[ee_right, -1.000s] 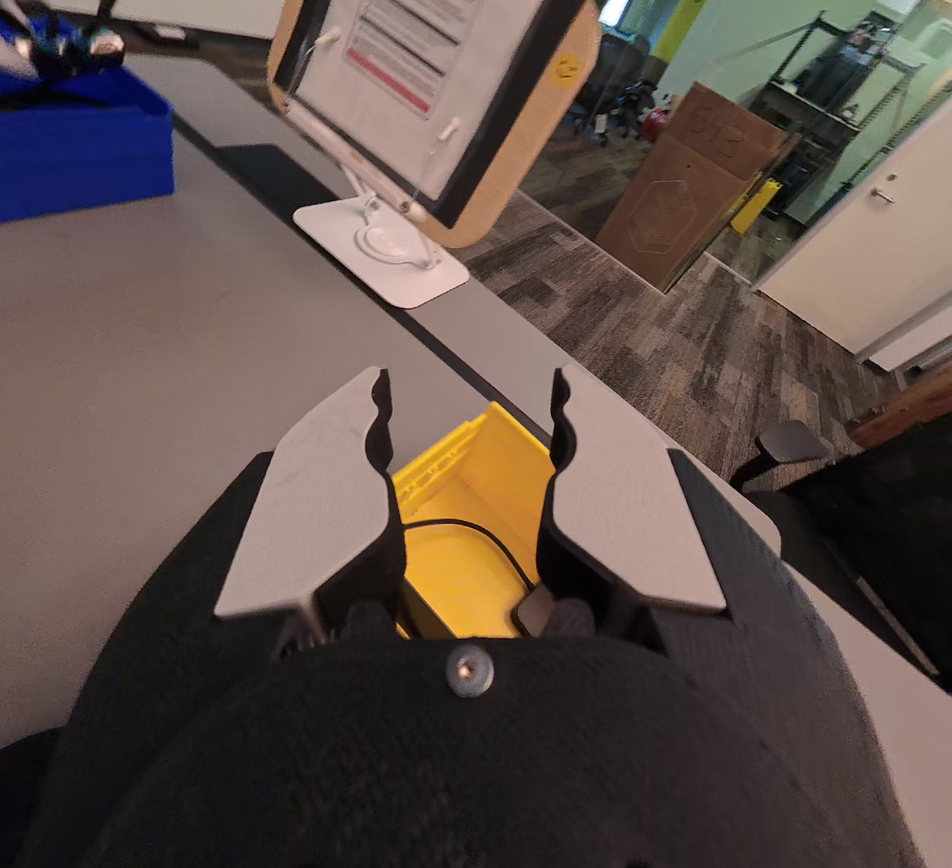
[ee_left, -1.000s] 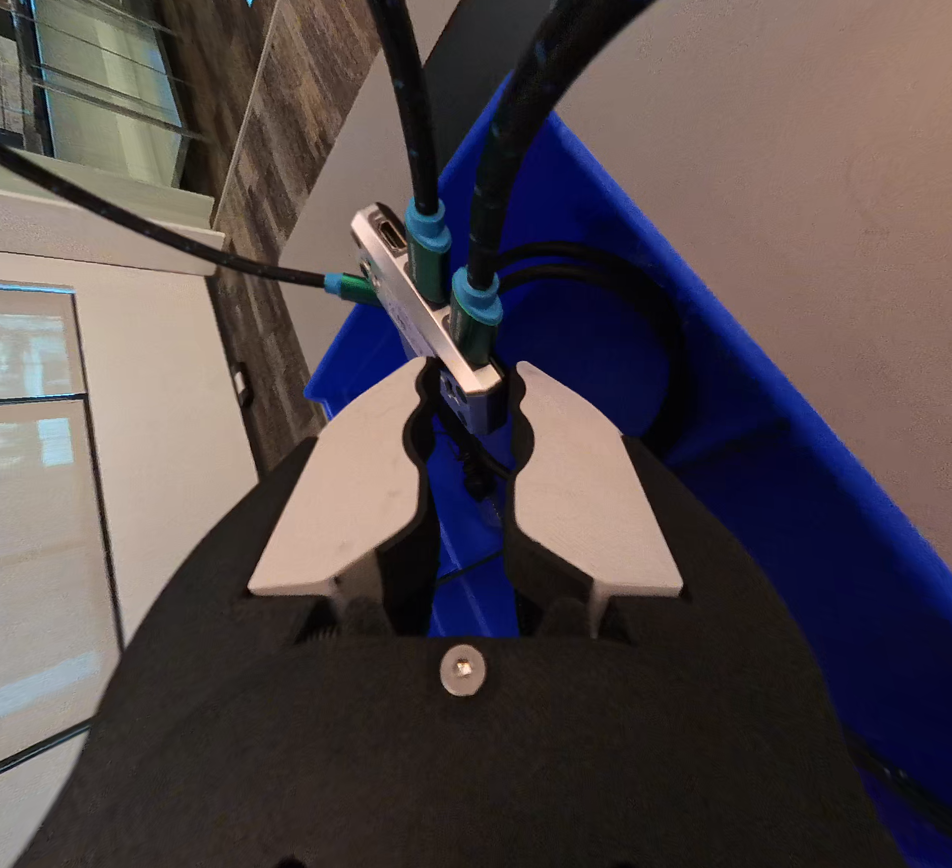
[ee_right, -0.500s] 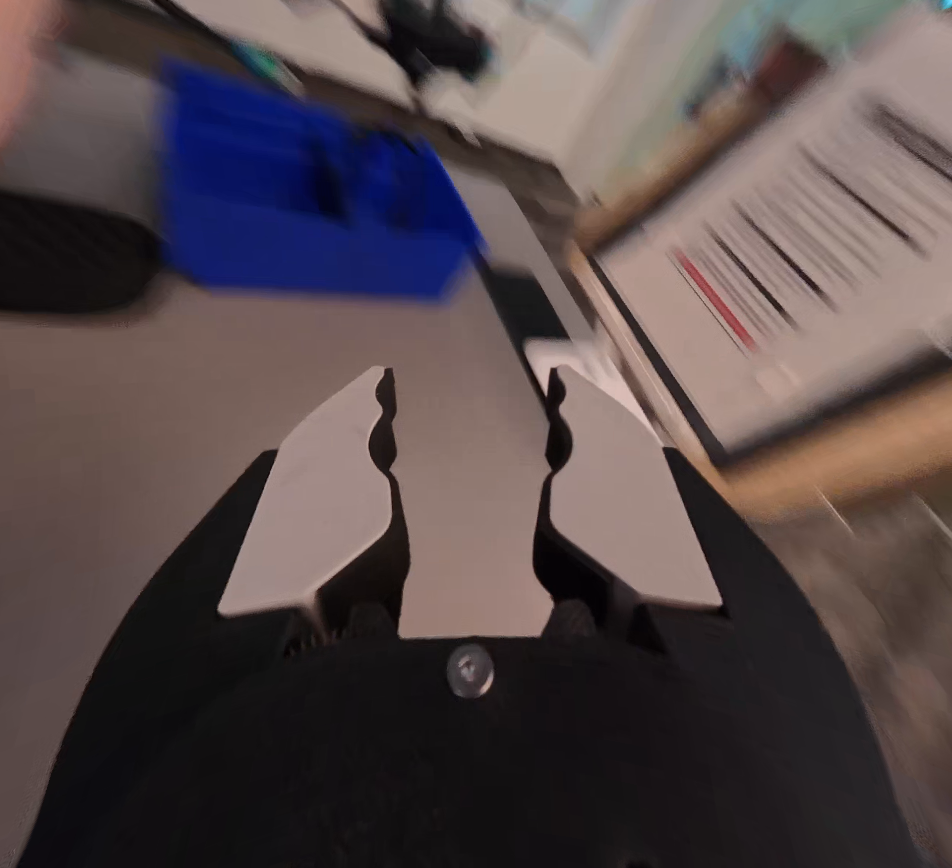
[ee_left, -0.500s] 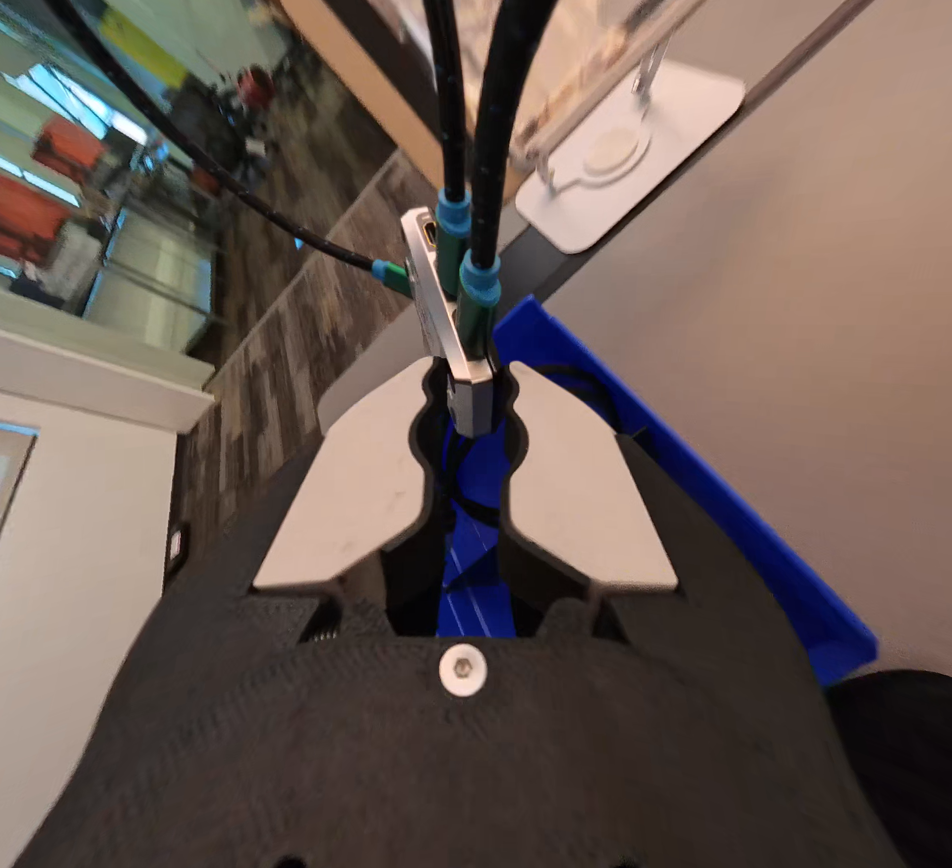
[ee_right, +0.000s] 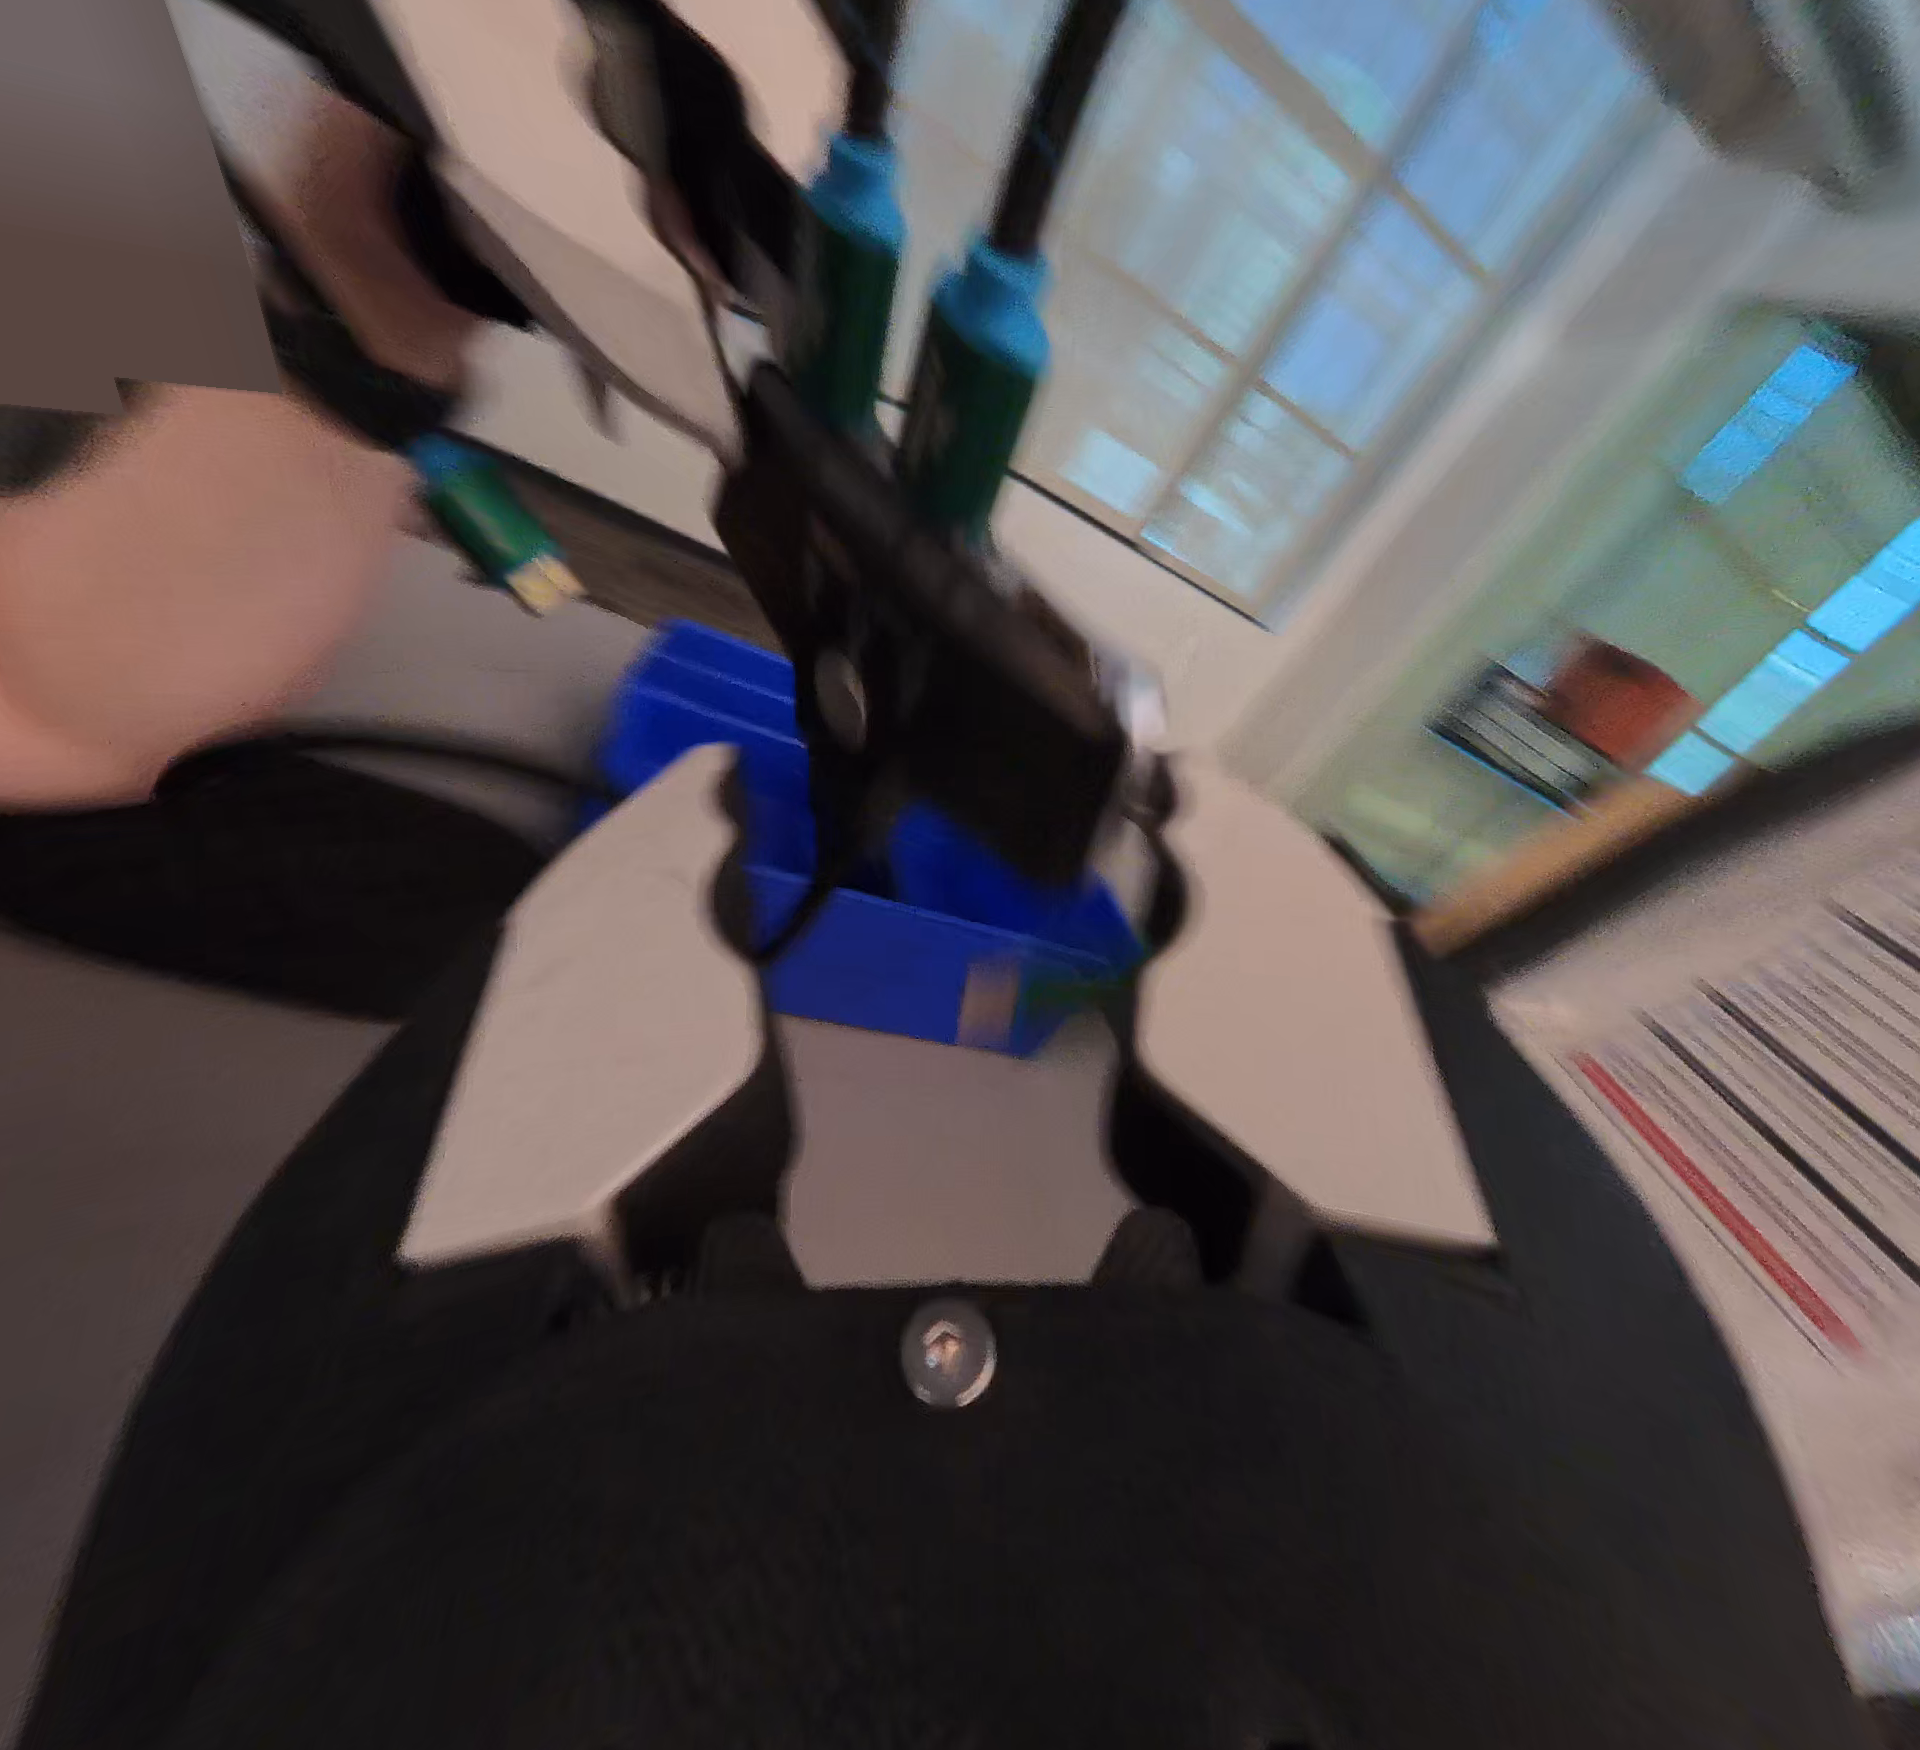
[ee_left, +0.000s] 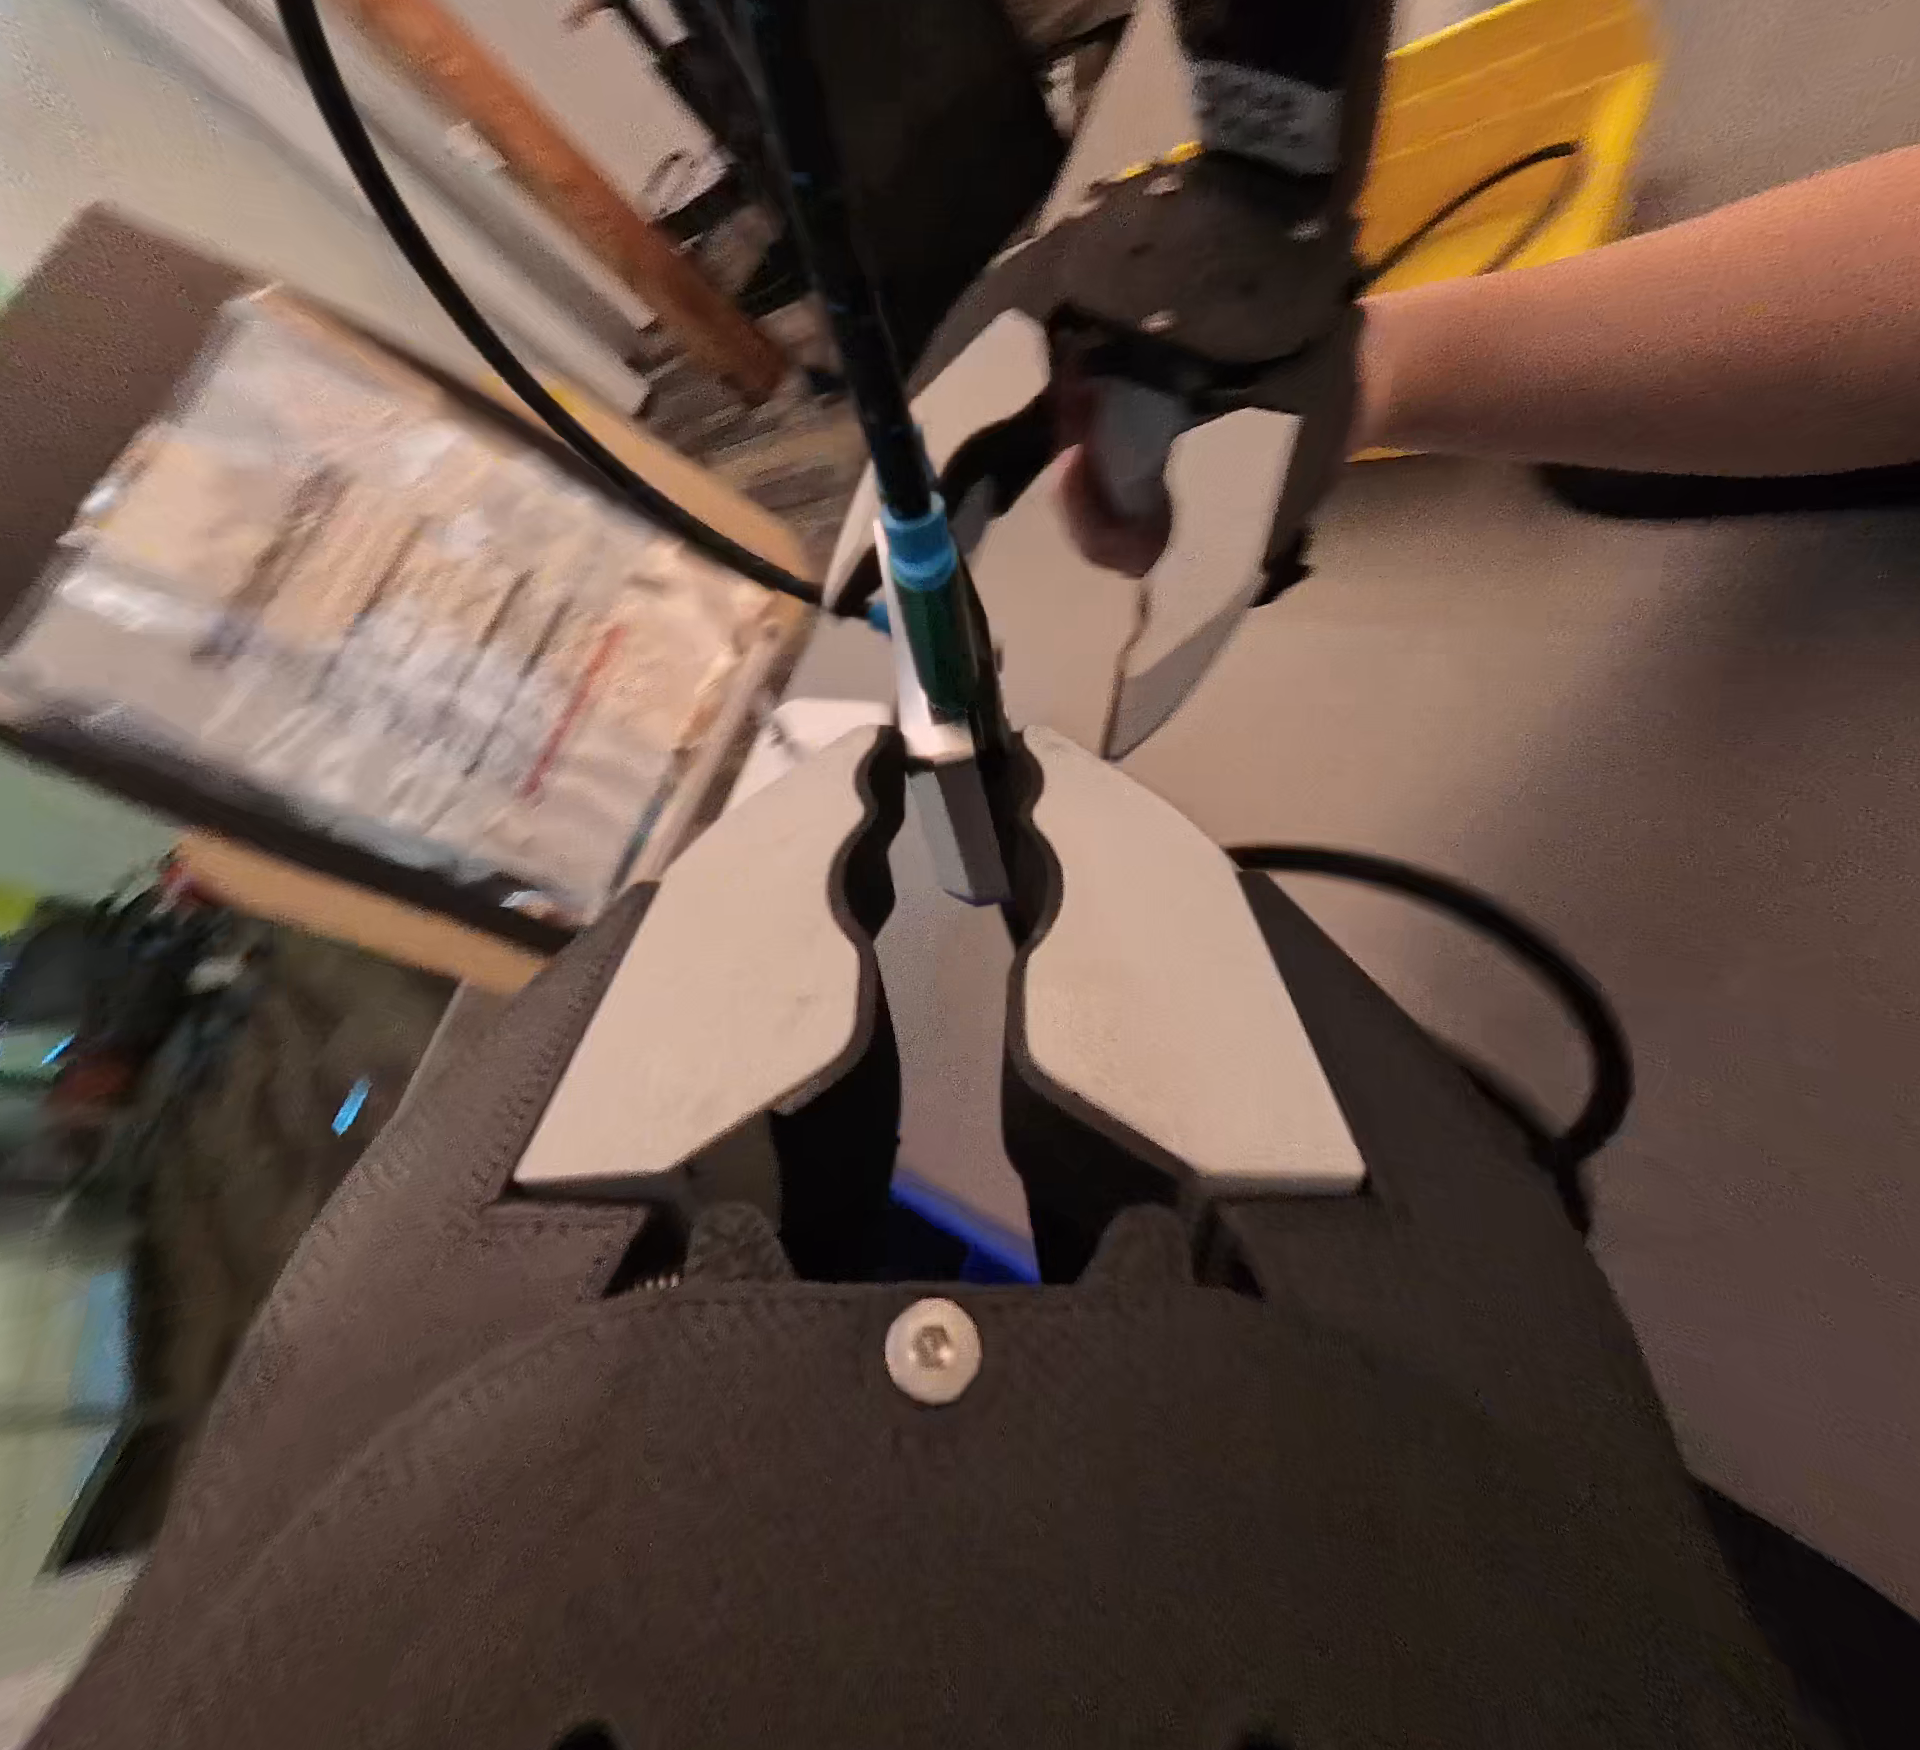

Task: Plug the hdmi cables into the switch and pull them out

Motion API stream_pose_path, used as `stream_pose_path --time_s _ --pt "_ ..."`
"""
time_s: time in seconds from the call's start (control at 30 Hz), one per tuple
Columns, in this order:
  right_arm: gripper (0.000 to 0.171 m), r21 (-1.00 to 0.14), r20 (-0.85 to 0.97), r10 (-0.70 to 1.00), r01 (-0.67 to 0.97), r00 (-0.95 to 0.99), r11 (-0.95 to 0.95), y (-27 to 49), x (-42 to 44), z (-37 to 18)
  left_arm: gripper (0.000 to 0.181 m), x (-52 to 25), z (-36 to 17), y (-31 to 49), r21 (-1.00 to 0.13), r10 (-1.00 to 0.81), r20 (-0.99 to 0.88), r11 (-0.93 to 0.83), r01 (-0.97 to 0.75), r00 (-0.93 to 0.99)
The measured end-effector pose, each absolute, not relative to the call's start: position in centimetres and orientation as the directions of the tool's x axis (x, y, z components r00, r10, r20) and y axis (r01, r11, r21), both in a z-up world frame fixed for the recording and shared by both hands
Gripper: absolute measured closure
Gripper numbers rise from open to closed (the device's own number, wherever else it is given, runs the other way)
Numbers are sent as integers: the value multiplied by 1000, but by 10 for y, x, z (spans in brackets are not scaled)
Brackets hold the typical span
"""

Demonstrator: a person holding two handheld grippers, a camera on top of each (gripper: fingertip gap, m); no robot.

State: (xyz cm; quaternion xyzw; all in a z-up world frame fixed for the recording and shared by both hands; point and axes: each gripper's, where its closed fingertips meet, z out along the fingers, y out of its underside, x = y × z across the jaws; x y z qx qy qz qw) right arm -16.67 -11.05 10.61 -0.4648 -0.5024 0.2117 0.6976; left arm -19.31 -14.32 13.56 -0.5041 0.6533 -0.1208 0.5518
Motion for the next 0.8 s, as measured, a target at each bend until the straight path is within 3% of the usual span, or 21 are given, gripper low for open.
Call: stream_pose_path --time_s 0.13,0.3,0.4,0.5,0.73,0.8 --pt "131 -908 413 871 52 265 415 -133 -149 101 162 -170 121 -163 -719 -828 -560 497 -487 -17" --pt "149 -943 324 941 -41 92 329 -151 -143 99 164 -163 119 -164 -795 -884 -457 455 -401 -97" --pt "150 -919 391 918 -24 70 393 -156 -142 99 164 -162 122 -168 -863 -916 -367 401 -307 -164" --pt "150 -896 440 893 -24 95 444 -159 -140 105 144 -158 127 -162 -898 -924 -361 381 -221 -125" --pt "149 -860 502 859 -48 105 508 -168 -138 113 117 -134 95 -162 -813 -857 -491 515 -271 -158" --pt "150 -853 511 853 -60 104 519 -168 -138 113 138 -123 93 -163 -786 -819 -556 574 -231 -143"
